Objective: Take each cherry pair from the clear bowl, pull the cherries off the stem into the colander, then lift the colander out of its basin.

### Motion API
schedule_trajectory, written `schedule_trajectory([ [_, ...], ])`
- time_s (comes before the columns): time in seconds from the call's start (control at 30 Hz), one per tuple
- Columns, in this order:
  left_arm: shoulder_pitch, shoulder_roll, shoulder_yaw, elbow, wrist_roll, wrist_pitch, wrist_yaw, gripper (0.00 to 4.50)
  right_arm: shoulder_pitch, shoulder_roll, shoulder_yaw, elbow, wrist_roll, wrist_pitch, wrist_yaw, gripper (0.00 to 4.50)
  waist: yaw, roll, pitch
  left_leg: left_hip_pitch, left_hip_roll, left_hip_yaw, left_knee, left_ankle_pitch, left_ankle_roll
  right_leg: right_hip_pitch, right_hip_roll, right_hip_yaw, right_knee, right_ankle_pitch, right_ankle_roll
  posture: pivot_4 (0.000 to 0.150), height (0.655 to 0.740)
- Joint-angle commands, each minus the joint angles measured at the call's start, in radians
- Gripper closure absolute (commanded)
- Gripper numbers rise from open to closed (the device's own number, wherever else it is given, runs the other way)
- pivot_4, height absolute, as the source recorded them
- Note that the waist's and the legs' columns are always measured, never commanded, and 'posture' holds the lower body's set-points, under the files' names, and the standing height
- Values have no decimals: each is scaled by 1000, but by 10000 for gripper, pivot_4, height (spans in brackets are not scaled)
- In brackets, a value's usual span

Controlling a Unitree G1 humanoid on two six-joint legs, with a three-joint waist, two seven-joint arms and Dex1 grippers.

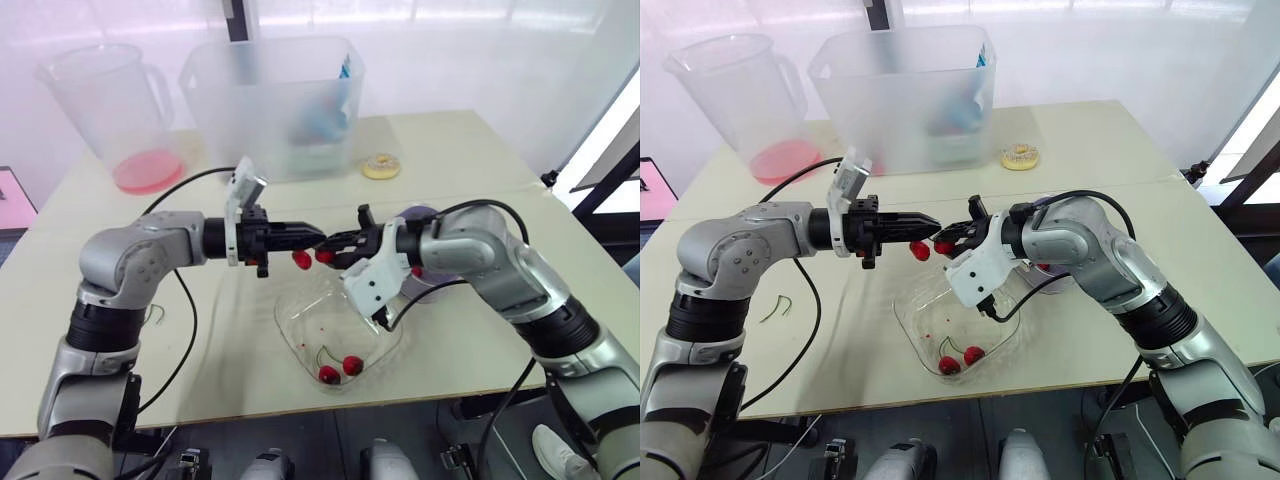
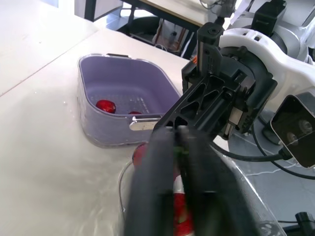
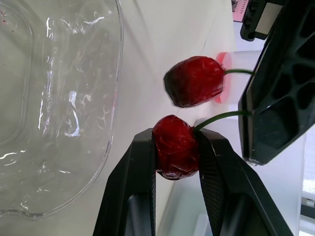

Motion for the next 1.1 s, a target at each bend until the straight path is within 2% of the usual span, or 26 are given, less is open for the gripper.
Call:
schedule_trajectory([
  [0.03,-22,0,15,-19,-13,1,-8,44593,-10,7,-32,-35,8,4,6,33897,0,0,0,0,0,0,0,0,0,0,0,0,0,0,0,1500,7400],
  [0.13,-23,0,17,-14,-10,-1,-4,44593,-12,6,-31,-37,27,14,27,33897,0,0,0,0,0,0,0,0,0,0,0,0,0,0,0,1500,7400],
  [0.23,-26,1,18,-7,-6,-5,-4,45000,-10,4,-41,-51,73,59,63,24260,0,0,0,0,0,0,0,0,0,0,0,0,0,0,0,1500,7400],
  [0.4,-19,5,43,3,4,-24,14,45000,14,-39,-92,-97,146,133,118,224,1,0,0,0,0,0,0,0,0,0,0,0,0,0,0,1500,7400],
  [0.53,-6,23,59,11,4,-36,-1,45000,103,-63,-214,-189,382,440,173,224,6,0,0,0,0,-1,0,0,0,1,0,0,-1,0,0,1500,7400],
  [0.63,-4,42,53,5,-3,-38,-36,45000,137,-3,-359,-209,586,766,91,224,9,0,0,0,0,-1,0,0,0,1,0,0,0,0,0,1500,7400],
  [0.73,-11,44,54,1,-19,-33,-65,45000,145,69,-458,-221,720,1010,-22,224,11,0,0,1,1,-1,1,0,0,1,0,0,0,0,0,1500,7400],
  [0.8,-11,40,51,-9,-32,-25,-78,45000,111,51,-473,-193,902,1261,43,224,16,0,0,1,1,-1,0,0,0,1,0,0,0,0,0,1500,7400],
  [0.97,15,12,51,-50,-66,-10,-67,45000,86,101,-469,-218,1041,1402,-14,224,22,0,0,1,0,-1,0,0,0,2,0,0,0,0,0,1500,7400],
  [1.1,24,6,56,-63,-83,5,-58,45000,58,152,-410,-188,1026,1373,-73,224,22,0,0,1,0,-1,1,0,0,2,-1,0,0,0,0,1500,7400],
])
